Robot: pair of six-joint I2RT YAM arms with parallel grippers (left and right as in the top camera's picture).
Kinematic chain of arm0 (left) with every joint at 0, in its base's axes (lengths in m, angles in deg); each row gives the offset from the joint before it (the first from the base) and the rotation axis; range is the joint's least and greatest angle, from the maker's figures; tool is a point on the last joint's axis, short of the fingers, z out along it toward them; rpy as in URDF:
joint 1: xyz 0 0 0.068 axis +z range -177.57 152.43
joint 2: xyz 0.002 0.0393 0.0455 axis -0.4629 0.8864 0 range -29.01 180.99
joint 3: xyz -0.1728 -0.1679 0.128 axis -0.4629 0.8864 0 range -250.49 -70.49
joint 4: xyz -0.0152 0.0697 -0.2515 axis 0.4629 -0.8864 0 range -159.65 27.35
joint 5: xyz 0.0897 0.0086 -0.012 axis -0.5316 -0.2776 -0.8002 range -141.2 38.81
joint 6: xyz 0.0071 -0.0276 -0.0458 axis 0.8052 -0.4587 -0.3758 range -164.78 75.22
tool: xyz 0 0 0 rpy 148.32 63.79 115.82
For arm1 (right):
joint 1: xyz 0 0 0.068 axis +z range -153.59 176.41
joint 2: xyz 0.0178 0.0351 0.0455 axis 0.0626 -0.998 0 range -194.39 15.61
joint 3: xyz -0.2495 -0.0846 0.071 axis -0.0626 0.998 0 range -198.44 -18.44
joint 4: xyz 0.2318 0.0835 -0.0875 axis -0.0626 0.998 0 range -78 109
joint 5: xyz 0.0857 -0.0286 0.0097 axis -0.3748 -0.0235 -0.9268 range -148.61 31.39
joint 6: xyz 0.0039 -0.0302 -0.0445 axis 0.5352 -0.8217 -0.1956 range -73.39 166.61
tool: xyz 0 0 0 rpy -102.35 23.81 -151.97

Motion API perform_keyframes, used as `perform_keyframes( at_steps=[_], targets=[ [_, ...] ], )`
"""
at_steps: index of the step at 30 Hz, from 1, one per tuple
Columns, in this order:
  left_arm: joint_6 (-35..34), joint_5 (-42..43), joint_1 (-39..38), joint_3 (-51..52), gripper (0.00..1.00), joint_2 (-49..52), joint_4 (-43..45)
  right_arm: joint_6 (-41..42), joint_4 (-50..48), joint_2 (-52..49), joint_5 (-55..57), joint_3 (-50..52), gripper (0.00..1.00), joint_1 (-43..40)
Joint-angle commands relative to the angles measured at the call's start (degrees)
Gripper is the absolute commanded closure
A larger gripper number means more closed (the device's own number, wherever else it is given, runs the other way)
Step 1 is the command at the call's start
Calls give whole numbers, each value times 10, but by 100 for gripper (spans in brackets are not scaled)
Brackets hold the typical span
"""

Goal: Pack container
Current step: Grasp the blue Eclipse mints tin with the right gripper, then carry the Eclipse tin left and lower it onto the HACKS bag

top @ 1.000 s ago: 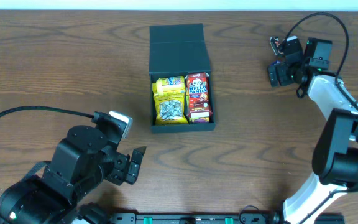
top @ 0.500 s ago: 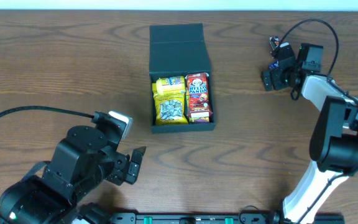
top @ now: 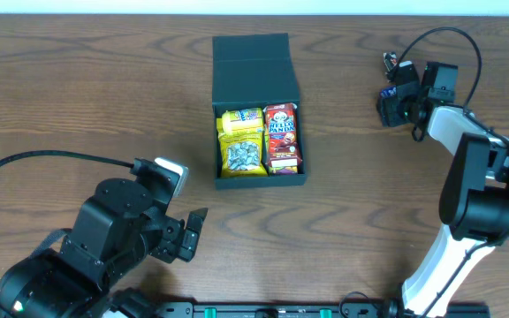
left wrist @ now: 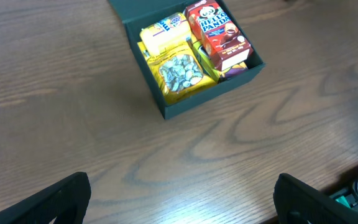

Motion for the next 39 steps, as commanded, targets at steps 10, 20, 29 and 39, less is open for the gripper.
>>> perform_keyframes(
  at_steps=[10,20,29,39],
  targets=[
    [-4,-4,-1,-7,5,-2,-1,44,2,-13,4,-8,70,-3],
    [-4,-4,-1,-7,5,-2,-1,93,9,10,-37,-17,88,4],
    [-4,-4,-1,-7,5,-2,0,92,19,131,-116,-25,99,53],
    [-4,-4,-1,-7,5,-2,-1,28,57,209,-159,-25,99,188]
  ],
)
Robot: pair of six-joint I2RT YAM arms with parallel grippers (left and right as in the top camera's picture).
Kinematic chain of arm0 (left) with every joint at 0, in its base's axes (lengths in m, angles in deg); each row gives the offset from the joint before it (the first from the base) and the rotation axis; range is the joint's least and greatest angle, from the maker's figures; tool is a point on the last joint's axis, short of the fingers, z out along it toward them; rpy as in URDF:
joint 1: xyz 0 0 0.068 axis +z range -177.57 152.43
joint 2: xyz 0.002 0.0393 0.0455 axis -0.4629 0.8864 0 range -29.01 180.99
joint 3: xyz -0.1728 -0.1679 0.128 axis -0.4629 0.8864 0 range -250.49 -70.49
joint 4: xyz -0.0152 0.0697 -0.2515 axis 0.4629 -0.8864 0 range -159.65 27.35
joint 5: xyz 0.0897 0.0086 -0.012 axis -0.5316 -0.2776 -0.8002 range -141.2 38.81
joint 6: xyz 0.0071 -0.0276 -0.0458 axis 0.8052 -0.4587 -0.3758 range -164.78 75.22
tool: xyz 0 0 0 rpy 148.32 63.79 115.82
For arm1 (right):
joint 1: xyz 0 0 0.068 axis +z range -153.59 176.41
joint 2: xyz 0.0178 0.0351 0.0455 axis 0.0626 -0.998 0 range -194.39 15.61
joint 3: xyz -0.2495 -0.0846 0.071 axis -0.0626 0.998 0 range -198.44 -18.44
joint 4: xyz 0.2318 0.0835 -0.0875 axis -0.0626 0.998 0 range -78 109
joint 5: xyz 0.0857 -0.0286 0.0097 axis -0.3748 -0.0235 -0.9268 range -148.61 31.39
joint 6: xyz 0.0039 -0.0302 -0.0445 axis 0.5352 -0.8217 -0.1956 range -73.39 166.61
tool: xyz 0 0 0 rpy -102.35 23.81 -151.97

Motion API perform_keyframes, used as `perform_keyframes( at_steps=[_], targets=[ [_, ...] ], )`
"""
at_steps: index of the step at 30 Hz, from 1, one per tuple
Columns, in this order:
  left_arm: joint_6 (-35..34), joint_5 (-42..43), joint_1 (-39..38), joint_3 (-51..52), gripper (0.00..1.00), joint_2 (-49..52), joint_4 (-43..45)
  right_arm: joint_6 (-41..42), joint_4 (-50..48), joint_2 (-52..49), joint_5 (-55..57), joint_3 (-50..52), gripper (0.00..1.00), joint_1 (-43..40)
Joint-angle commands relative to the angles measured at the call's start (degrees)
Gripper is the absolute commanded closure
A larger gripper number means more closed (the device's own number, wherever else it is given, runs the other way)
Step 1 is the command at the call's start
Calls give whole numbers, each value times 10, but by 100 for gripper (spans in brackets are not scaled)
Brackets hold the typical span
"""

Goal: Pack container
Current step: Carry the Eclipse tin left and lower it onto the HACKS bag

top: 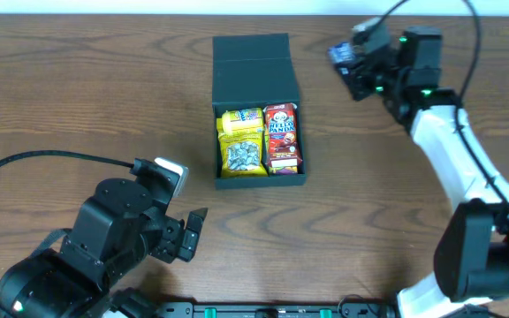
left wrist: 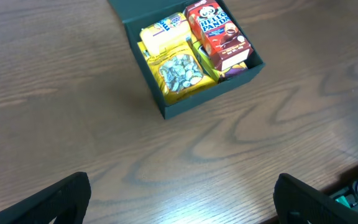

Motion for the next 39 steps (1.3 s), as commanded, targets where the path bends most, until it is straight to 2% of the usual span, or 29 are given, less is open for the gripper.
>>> perform_keyframes(
  at_steps=[1,4,10,12,19,28,34,35,38,39],
  targets=[
    [-4,-4,-1,-7,5,-2,-1,-49,16,7,-25,-7,99,51],
    [-4,-4,-1,-7,5,-2,-1,-130,54,6,-24,-6,99,103],
    [-4,-4,-1,-7,5,-2,-1,-342,136,5,-24,-6,99,181],
    [-4,-4,-1,-7,5,-2,-1,-370,147,0,-24,-6,99,193],
    [-4,-4,-1,-7,5,-2,-1,-380,146,-39,-24,-6,99,218],
    [-4,-4,-1,-7,5,-2,-1,-386,74,-83,-23,-6,99,241],
    [-4,-4,-1,-7,5,-2,-1,-386,73,-96,-20,-6,99,241],
    [-4,-4,-1,-7,5,-2,-1,-386,73,-96,-20,-6,94,241],
    [-4,-4,-1,-7,5,-2,-1,-379,70,-96,-20,-6,68,241],
    [-4,-4,-1,-7,4,-2,-1,-377,70,-96,-20,-6,63,241]
  ],
)
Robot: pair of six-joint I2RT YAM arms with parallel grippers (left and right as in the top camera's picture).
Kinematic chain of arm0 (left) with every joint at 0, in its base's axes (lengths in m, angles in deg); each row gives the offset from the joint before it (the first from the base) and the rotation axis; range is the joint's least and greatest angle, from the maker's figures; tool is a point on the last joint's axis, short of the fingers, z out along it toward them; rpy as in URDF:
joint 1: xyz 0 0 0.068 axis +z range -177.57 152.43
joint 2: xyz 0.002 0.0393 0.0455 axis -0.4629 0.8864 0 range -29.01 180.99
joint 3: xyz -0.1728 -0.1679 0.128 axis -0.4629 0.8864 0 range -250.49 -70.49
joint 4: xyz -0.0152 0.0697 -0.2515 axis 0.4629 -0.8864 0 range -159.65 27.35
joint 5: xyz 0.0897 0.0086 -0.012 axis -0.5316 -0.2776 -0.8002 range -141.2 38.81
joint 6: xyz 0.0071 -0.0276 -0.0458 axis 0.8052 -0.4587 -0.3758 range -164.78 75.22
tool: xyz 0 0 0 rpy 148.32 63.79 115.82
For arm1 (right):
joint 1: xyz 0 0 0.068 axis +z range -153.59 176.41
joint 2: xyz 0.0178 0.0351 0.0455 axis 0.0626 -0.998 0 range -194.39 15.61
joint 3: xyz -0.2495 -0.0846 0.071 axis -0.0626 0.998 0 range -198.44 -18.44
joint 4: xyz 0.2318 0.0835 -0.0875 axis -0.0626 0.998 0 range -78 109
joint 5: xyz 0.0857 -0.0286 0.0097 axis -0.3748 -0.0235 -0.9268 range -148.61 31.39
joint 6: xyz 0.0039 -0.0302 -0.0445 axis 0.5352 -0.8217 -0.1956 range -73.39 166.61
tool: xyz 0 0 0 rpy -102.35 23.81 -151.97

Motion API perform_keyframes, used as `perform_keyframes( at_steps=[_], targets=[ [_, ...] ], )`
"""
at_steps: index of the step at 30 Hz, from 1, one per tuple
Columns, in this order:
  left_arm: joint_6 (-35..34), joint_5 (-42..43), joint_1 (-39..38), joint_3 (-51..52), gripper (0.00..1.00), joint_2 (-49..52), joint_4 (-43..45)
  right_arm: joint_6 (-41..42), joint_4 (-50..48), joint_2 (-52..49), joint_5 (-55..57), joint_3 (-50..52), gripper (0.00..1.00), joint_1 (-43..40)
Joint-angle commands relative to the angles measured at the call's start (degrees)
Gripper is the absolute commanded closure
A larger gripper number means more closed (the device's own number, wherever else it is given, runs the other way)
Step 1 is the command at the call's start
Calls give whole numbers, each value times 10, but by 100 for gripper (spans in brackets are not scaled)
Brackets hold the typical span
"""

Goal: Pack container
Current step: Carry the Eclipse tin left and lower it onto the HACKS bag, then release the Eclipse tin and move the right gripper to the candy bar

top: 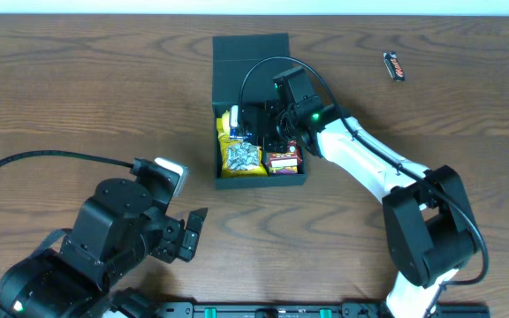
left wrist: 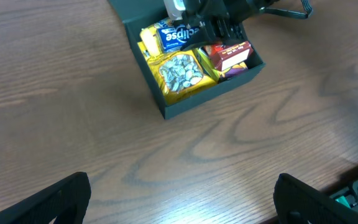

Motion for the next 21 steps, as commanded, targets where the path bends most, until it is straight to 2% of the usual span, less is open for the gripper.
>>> perform_keyframes(
  at_steps=[1,3,4,5,6,13,19,21],
  targets=[
    [-4,-4,-1,-7,5,-2,-1,2,-1,0,-9,-7,60,3],
    [-4,-4,-1,-7,5,-2,-1,14,-3,0,-9,-7,53,3],
    [-4,-4,-1,-7,5,-2,-1,18,-4,0,-9,-7,42,3],
    [-4,-4,-1,-7,5,-2,-1,21,-3,0,-9,-7,35,3],
    [-4,-4,-1,-7,5,-2,-1,24,-4,0,-9,-7,33,3],
    [-4,-4,-1,-7,5,-2,-1,30,-11,1,-9,-7,32,3],
    [-4,-4,-1,-7,4,-2,-1,126,-91,40,7,-7,30,-6],
    [-4,-4,-1,-7,5,-2,-1,172,-130,58,48,-7,24,-15]
  ],
)
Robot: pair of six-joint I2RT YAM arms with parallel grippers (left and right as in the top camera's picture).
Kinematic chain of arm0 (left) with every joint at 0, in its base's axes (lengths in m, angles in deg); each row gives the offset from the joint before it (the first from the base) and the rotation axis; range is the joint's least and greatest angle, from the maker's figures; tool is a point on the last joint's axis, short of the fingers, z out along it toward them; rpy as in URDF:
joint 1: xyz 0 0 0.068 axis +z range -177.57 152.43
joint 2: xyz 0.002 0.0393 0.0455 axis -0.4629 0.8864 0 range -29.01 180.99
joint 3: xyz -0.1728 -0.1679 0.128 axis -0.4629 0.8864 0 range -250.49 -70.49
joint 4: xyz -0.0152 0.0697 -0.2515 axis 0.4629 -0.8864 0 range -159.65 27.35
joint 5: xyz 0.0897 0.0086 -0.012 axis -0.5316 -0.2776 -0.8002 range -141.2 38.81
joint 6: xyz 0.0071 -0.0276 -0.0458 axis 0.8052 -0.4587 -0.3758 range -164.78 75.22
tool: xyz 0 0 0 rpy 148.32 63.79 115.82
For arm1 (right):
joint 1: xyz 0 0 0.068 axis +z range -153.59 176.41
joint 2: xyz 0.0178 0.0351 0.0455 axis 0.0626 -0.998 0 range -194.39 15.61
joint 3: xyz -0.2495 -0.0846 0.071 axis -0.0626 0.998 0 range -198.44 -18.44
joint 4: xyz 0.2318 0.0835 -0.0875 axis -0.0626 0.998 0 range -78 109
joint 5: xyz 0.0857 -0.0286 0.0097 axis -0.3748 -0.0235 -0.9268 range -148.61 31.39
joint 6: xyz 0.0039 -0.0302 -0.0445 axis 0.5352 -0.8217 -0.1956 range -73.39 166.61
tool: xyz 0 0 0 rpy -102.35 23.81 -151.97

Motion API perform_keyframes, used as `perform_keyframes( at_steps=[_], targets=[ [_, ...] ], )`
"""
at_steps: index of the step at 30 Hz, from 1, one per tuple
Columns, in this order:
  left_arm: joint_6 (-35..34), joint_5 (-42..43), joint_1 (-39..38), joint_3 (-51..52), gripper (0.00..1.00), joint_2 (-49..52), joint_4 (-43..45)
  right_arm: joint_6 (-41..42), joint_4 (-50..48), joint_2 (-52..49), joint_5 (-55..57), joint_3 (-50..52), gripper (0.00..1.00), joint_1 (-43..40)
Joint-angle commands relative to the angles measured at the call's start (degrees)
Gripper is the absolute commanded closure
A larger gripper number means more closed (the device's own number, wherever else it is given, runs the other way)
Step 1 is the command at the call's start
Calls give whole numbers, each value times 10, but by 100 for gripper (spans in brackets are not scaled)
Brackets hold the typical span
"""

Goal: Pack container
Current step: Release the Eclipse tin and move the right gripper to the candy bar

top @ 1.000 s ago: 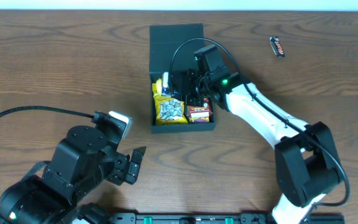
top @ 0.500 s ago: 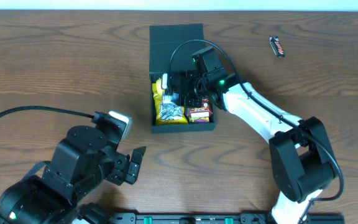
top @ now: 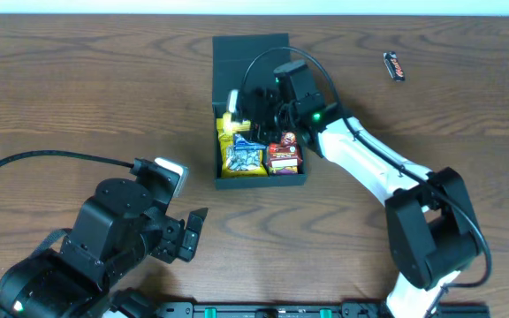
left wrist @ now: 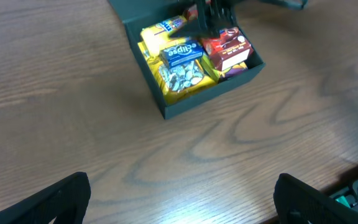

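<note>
The dark green box (top: 261,179) stands open mid-table, its lid (top: 250,55) folded back. Inside lie a yellow snack bag (left wrist: 180,76), a red Hello Panda box (left wrist: 230,47) and a blue Eclipse pack (left wrist: 182,53) resting on top of the yellow packs. My right gripper (top: 256,108) hovers over the rear half of the box, just behind the blue pack, with nothing in it. My left gripper (left wrist: 182,208) stands open above bare table in front of the box, its fingers (left wrist: 61,198) wide apart.
A small dark candy bar (top: 395,65) lies on the table at the far right. The right arm (top: 369,163) stretches across from the right side to the box. The left arm's bulk (top: 113,238) fills the near left corner.
The blue Eclipse pack has left my right gripper and now lies in the box on the yellow packs. The right gripper has drawn back slightly toward the lid. The left arm has not moved.
My right gripper was at the far right of the table beside the candy bar, a blue item at its tip. Then it was nearer the box with the blue pack, then over the box holding it. Now the pack rests inside. The left gripper stayed open throughout.
</note>
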Motion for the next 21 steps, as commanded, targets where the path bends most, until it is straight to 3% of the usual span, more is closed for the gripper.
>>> perform_keyframes(
  at_steps=[1,7,10,21],
  targets=[
    [-4,-4,-1,-7,5,-2,0,94,-42,52,63,-7,22,-18],
    [-4,-4,-1,-7,5,-2,0,127,-111,71,204,-7,23,-66],
    [-4,-4,-1,-7,5,-2,0,137,-123,71,243,-7,18,-100],
    [-4,-4,-1,-7,5,-2,0,257,-136,60,219,-7,2,-271]
  ],
)
